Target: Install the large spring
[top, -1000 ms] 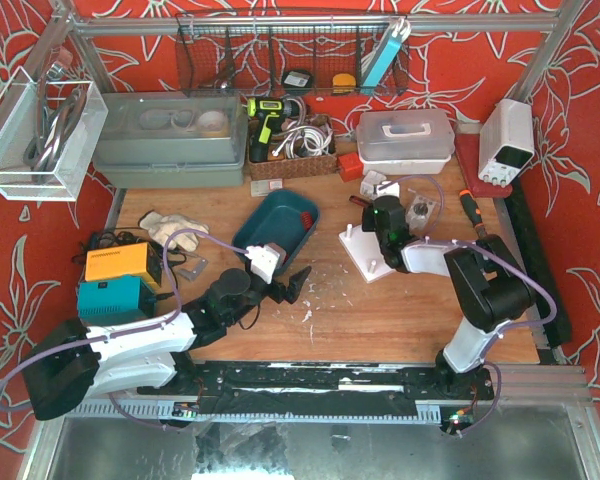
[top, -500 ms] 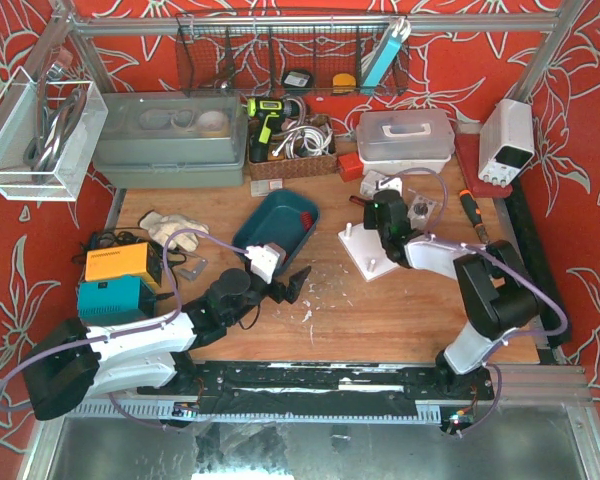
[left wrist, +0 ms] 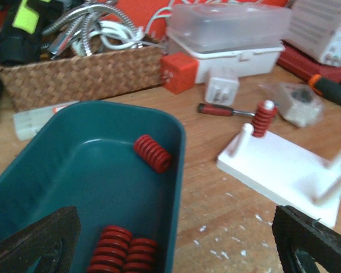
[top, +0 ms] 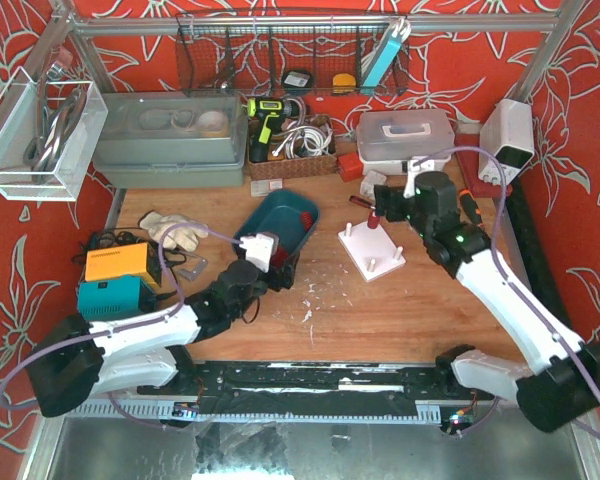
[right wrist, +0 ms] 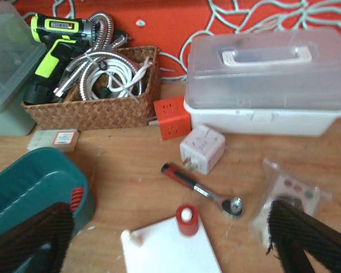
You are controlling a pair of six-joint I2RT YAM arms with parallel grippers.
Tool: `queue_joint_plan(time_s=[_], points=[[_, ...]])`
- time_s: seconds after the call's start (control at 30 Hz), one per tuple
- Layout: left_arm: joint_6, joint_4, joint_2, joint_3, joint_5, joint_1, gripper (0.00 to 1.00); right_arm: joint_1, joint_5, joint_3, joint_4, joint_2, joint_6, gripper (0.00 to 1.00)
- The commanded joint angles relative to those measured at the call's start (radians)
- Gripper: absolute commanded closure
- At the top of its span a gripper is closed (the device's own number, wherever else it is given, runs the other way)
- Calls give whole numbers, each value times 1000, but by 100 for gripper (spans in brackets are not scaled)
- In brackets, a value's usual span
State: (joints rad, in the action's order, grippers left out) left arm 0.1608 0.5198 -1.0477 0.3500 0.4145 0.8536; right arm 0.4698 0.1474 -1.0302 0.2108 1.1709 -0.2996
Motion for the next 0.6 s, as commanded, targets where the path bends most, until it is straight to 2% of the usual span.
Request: queue_joint_plan(time_s=[0.0,0.1,0.17,0.37,0.57], points=[[194,-126,-45,96,-14,-87,14,4,-56,93,168,-162,15,2],[353,-149,-110,139,-148,-184,19,6,-86,215,106,-273,-14,1],[409,-199,-180,207,-201,-232,22,6,-43,303,59,-320,-26,1],[439,-288,-415,420,-398,-324,47,12,-55,475,-66,-377,-87,1],[487,-322,-580,562,-431,-332,60,43,-18,522,-117,-352,-90,2]])
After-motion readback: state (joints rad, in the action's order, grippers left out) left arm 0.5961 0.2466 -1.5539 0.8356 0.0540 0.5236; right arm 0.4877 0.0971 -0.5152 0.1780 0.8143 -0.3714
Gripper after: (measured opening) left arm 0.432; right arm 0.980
